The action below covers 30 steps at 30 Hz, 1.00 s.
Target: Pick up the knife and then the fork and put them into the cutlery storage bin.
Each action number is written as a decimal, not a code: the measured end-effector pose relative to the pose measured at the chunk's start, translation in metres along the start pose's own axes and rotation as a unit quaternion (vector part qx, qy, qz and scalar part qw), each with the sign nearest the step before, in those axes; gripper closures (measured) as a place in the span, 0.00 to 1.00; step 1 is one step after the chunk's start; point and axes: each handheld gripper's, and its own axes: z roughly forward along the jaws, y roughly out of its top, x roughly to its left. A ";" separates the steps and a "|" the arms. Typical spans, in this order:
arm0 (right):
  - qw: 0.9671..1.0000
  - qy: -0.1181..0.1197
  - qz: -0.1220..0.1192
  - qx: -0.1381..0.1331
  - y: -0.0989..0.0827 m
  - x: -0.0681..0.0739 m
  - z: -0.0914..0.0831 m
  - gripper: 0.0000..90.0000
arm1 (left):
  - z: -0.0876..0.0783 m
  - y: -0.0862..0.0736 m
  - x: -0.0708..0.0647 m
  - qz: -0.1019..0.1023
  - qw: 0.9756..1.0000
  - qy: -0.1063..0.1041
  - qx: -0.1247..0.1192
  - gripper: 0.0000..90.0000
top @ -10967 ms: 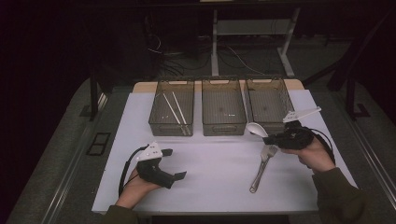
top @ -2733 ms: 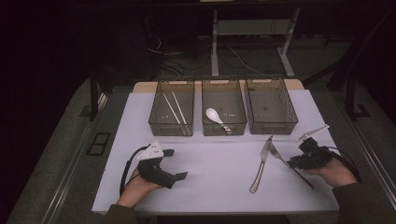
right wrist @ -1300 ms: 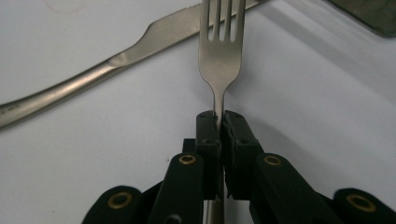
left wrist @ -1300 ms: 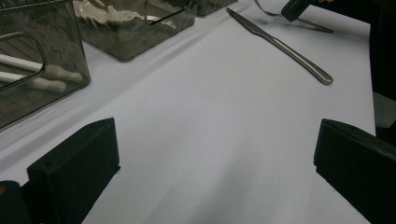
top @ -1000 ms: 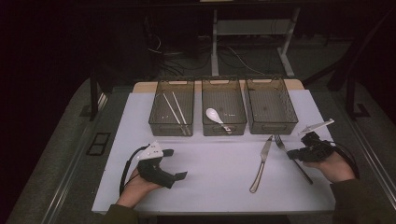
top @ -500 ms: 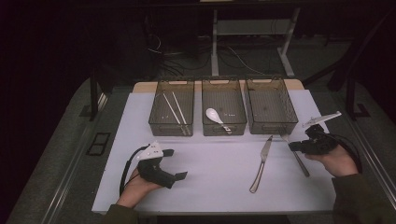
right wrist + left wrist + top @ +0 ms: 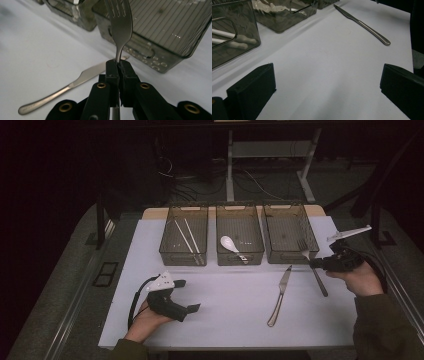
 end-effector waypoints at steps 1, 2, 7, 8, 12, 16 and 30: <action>1.000 -0.001 0.003 -0.003 0.003 -0.001 -0.001 0.96 | 0.000 0.000 0.000 0.000 1.000 0.000 0.000 0.00; 1.000 -0.001 0.005 -0.007 0.005 -0.002 -0.001 0.96 | 0.000 0.000 0.000 -0.001 1.000 -0.001 0.000 0.00; 1.000 -0.004 0.015 -0.026 0.019 -0.010 -0.005 0.96 | 0.001 0.000 0.001 -0.002 1.000 -0.001 -0.002 0.00; 0.999 -0.004 0.021 -0.029 0.022 -0.011 -0.006 0.96 | 0.001 0.000 0.001 -0.003 1.000 -0.001 -0.003 0.00; 0.999 -0.007 0.025 -0.041 0.038 -0.016 -0.008 0.96 | 0.000 0.000 0.001 -0.002 1.000 -0.001 -0.001 0.00; 0.998 -0.019 0.027 -0.044 0.055 -0.020 -0.008 0.96 | 0.000 0.000 0.001 -0.001 1.000 -0.001 -0.001 0.00; 0.997 -0.035 0.031 -0.062 0.098 -0.031 0.001 0.96 | 0.000 0.000 0.000 -0.001 1.000 -0.002 -0.001 0.00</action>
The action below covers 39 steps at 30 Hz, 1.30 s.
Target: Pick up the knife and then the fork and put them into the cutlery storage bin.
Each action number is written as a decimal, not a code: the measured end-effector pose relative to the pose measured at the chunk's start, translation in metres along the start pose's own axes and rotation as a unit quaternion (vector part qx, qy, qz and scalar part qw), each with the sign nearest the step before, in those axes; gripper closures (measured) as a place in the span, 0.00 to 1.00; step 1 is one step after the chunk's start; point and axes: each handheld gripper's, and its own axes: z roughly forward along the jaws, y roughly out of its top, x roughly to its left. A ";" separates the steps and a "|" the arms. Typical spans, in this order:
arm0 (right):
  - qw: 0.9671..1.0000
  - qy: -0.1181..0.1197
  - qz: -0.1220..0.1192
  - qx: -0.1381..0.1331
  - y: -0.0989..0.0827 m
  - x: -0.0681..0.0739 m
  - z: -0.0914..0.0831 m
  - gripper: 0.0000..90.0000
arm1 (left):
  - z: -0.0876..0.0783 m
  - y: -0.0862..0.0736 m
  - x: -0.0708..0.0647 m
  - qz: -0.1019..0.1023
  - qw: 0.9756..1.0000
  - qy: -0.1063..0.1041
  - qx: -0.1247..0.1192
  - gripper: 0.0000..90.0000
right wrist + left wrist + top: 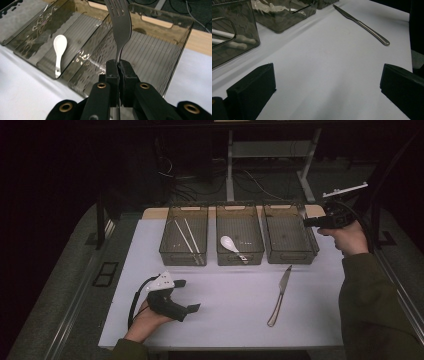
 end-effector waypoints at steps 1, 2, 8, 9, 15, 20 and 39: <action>1.000 -0.002 -0.001 -0.001 0.002 0.000 0.001 0.96 | 0.000 0.000 0.000 0.000 1.000 0.000 0.000 0.00; 1.000 -0.003 0.002 0.000 0.005 -0.001 0.003 0.96 | 0.000 0.000 0.000 0.000 1.000 -0.001 0.000 0.00; 1.000 -0.012 0.000 0.004 0.018 -0.003 0.017 0.96 | 0.000 0.000 0.000 0.000 1.000 -0.001 -0.001 0.00; 1.000 -0.012 0.002 0.005 0.021 -0.003 0.019 0.96 | 0.000 0.000 0.000 0.000 1.000 -0.001 -0.001 0.00; 1.000 -0.018 0.009 0.007 0.028 -0.009 0.034 0.96 | 0.000 0.000 0.000 0.000 1.000 -0.001 -0.002 0.00; 0.999 -0.022 0.012 0.024 0.027 -0.014 0.051 0.96 | -0.001 0.000 0.000 0.000 1.000 -0.002 -0.003 0.00; 0.995 -0.016 0.028 0.091 0.013 -0.020 0.100 0.96 | -0.001 -0.001 -0.001 -0.001 1.000 -0.002 -0.002 0.00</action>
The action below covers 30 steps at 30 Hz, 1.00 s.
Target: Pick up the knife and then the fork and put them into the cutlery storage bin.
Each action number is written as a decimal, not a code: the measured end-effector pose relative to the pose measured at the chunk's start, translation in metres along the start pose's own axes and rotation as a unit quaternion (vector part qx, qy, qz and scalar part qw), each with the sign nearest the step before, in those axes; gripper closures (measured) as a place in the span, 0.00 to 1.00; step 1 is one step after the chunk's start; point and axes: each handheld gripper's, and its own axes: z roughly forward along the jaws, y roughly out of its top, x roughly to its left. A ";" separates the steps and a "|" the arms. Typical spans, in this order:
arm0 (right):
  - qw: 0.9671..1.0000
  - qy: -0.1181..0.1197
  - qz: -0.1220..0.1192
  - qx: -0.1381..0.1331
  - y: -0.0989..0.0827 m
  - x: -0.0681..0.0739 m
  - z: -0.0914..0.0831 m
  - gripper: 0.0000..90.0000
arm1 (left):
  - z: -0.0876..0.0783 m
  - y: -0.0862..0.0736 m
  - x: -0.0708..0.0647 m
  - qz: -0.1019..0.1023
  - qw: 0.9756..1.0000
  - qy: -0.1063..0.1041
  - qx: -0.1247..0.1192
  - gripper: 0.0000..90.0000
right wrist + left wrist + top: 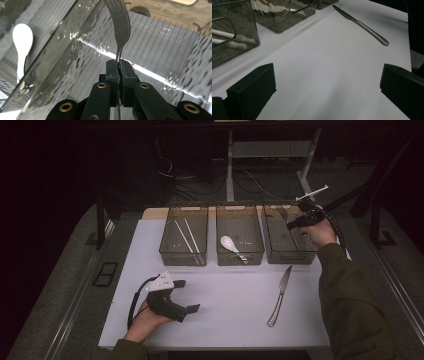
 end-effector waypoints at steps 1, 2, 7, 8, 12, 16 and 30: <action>1.000 -0.001 0.001 0.003 0.000 0.000 0.002 0.96 | 0.000 0.000 0.000 0.000 1.000 0.000 0.000 0.00; 1.000 -0.001 0.001 0.006 -0.001 0.000 0.003 0.96 | 0.000 0.000 0.000 0.001 1.000 -0.001 0.001 0.00; 1.000 -0.005 0.001 0.019 -0.001 -0.002 0.011 0.96 | 0.000 0.000 0.001 0.000 1.000 0.000 0.001 0.00; 1.000 -0.003 0.003 0.023 -0.001 -0.003 0.013 0.96 | 0.000 0.000 0.000 0.000 1.000 -0.001 0.001 0.00; 1.000 0.001 0.005 0.031 -0.002 -0.004 0.019 0.96 | 0.000 0.000 0.000 0.000 1.000 -0.001 0.001 0.00; 0.999 0.001 0.007 0.038 -0.002 -0.003 0.025 0.96 | 0.000 0.000 0.001 0.000 1.000 -0.001 0.000 0.00; 0.997 -0.018 0.013 0.073 -0.002 0.003 0.048 0.96 | 0.000 0.000 0.000 0.001 1.000 -0.002 -0.001 0.00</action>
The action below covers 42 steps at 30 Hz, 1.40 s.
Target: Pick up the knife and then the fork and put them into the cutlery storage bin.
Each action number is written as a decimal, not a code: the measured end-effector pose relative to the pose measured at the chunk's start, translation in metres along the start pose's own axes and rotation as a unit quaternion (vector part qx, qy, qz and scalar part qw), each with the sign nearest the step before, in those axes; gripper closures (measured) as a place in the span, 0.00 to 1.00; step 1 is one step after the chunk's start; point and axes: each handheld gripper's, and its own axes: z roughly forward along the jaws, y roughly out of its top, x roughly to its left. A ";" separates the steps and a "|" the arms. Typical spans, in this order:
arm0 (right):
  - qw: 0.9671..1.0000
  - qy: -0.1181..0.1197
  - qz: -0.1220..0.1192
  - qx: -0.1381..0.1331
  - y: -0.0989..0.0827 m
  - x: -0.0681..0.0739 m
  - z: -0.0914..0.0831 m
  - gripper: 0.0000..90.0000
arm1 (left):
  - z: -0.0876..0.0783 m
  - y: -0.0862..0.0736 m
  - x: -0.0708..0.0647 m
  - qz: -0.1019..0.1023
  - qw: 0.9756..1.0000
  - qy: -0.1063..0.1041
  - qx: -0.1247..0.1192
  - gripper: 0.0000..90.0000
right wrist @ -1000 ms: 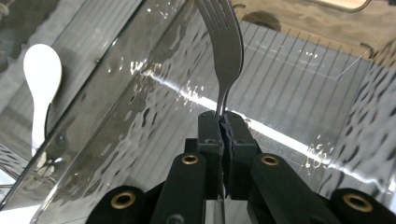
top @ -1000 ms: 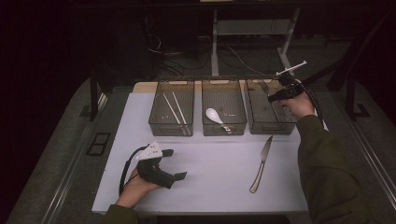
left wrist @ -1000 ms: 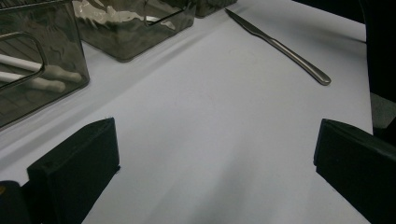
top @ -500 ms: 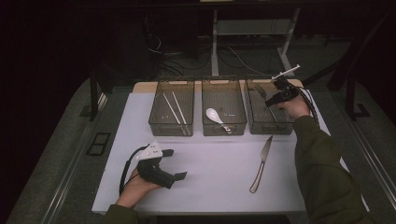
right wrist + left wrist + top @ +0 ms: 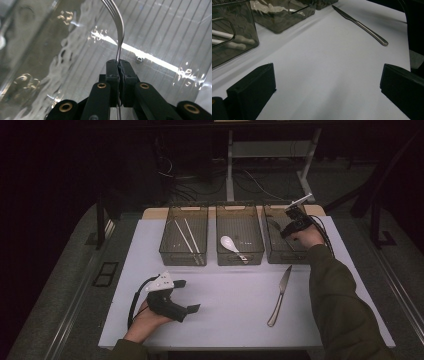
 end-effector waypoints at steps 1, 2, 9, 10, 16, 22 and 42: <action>1.000 -0.003 0.001 0.003 0.000 0.000 0.001 0.96 | 0.000 0.000 0.000 0.000 1.000 -0.001 0.000 0.00; 1.000 -0.005 0.001 0.005 -0.001 -0.001 0.003 0.96 | 0.000 0.000 0.000 0.000 1.000 -0.001 0.000 0.00; 1.000 -0.011 0.000 0.013 -0.001 0.000 0.007 0.95 | 0.000 0.000 0.000 0.000 1.000 -0.001 0.001 0.00; 1.000 -0.009 0.000 0.010 -0.001 0.000 0.006 0.94 | 0.000 0.000 0.000 0.000 1.000 -0.001 0.000 0.00; 1.000 -0.006 0.002 -0.007 -0.001 -0.001 -0.004 0.83 | 0.000 0.000 0.000 0.001 1.000 -0.001 0.001 0.00; 0.999 0.000 -0.005 -0.039 -0.003 0.001 -0.022 0.63 | 0.000 0.000 0.000 0.000 1.000 0.000 0.001 0.00; 0.987 0.053 -0.064 -0.140 -0.055 0.024 -0.087 0.63 | 0.000 -0.001 0.000 -0.001 1.000 0.003 0.004 0.00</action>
